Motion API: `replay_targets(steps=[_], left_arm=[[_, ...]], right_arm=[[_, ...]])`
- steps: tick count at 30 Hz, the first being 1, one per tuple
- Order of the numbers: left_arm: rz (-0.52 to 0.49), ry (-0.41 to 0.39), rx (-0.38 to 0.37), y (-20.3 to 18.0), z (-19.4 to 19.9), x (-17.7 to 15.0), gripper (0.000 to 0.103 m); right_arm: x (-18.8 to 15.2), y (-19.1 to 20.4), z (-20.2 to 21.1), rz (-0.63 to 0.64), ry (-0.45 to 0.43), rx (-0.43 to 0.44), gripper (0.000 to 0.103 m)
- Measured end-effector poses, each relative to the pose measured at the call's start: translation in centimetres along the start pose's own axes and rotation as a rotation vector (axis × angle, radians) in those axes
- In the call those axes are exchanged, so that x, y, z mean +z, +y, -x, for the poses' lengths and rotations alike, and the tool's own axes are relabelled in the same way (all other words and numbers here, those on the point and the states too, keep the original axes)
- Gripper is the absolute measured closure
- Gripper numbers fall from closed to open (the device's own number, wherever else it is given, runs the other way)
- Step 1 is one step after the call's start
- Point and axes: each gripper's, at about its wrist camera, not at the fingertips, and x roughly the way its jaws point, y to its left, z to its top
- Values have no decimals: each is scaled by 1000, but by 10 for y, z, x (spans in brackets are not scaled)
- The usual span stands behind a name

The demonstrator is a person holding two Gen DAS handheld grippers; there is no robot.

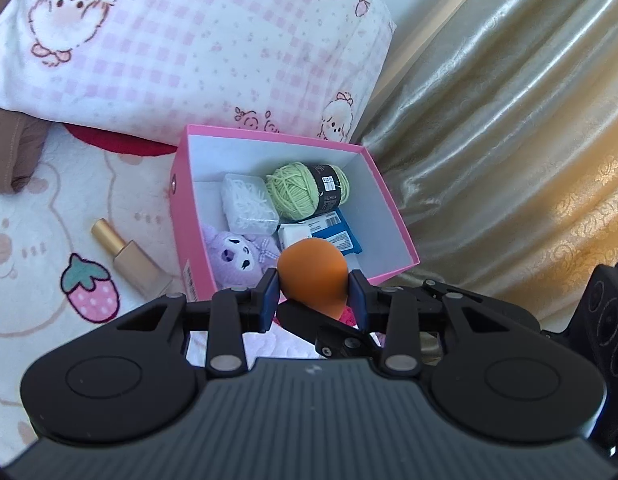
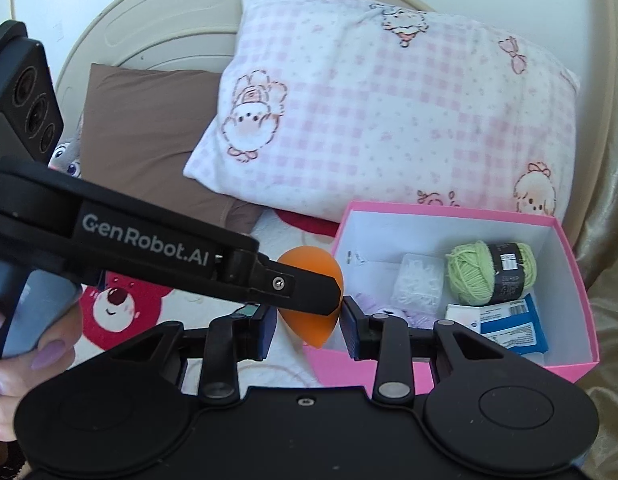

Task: Organize objects
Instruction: 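Lift the sponge with the left gripper and carry it into the pink box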

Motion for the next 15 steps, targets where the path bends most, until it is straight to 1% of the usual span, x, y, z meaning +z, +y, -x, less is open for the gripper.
replay_targets(steps=[3, 7, 10, 15], left_arm=[[13, 21, -11, -3, -21, 13, 67], [35, 54, 4, -5, -51, 33, 67], [50, 85, 36, -3, -75, 47, 67], [27, 143, 112, 3, -119, 59, 67]], right_arm=[[4, -15, -6, -32, 1, -24, 63], [16, -40, -23, -65, 28, -42, 63], [25, -58, -42, -84, 67, -39, 63], [31, -83, -80, -129, 160, -25, 64]])
